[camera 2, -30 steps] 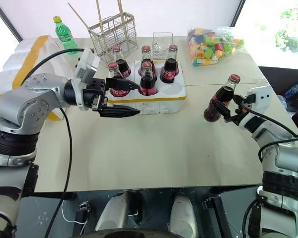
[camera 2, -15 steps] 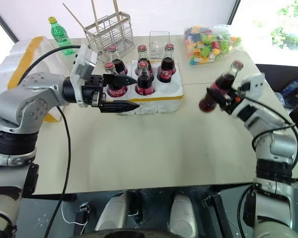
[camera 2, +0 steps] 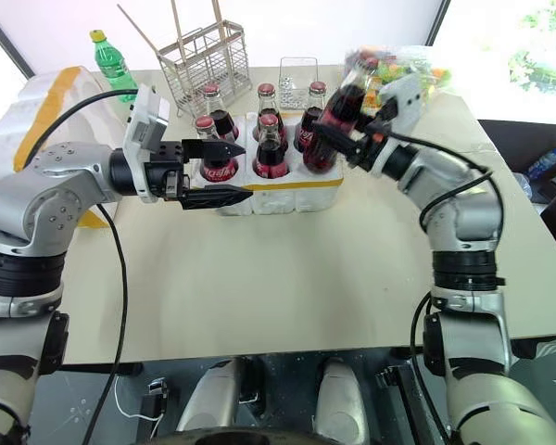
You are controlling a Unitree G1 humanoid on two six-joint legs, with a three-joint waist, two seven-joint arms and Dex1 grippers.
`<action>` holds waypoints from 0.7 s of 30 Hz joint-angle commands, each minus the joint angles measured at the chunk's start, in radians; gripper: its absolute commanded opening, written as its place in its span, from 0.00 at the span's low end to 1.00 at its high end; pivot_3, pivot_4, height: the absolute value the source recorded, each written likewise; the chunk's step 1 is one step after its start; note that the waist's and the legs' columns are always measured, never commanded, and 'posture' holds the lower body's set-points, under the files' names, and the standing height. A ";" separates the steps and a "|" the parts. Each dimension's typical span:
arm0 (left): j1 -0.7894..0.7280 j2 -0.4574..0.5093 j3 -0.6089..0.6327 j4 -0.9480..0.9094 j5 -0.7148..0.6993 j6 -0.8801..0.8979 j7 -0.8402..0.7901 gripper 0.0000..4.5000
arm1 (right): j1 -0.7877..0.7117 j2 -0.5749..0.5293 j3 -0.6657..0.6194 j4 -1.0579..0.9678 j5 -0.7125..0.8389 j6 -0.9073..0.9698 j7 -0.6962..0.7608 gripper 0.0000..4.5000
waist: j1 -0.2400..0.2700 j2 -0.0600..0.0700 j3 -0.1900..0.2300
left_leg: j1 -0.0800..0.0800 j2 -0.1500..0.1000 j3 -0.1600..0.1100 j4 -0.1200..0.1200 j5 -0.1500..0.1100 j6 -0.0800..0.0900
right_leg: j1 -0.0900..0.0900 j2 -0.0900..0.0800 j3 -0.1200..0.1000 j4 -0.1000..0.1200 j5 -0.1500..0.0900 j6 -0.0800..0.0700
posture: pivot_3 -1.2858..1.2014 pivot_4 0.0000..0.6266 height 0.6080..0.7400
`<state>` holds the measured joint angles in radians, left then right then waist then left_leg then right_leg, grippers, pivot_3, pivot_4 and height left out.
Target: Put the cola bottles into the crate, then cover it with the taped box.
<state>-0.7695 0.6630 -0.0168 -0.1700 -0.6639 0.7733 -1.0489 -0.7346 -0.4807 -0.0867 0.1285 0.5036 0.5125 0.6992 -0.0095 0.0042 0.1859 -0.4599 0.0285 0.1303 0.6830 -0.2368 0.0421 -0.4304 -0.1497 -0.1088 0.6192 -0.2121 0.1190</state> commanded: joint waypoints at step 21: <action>0.089 0.168 0.152 -0.187 0.009 0.116 0.206 1.00 | -0.003 -0.049 0.053 -0.033 -0.164 -0.100 0.093 0.99 | -0.002 0.000 0.000 | 0.001 0.002 0.000 0.000 0.000 -0.001 | 0.001 0.000 0.000 0.000 0.000 0.000 | 0.52 0.24 0.97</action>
<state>-0.6735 0.7931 0.0570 -0.3118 -0.6503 0.8504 -0.8860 -0.7265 -0.4823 0.0326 0.1764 0.2990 0.4046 0.7592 -0.0116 0.0039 0.1857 -0.4594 0.0302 0.1301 0.6828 -0.2365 0.0414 -0.4300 -0.1494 -0.1089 0.6187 -0.2122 0.1191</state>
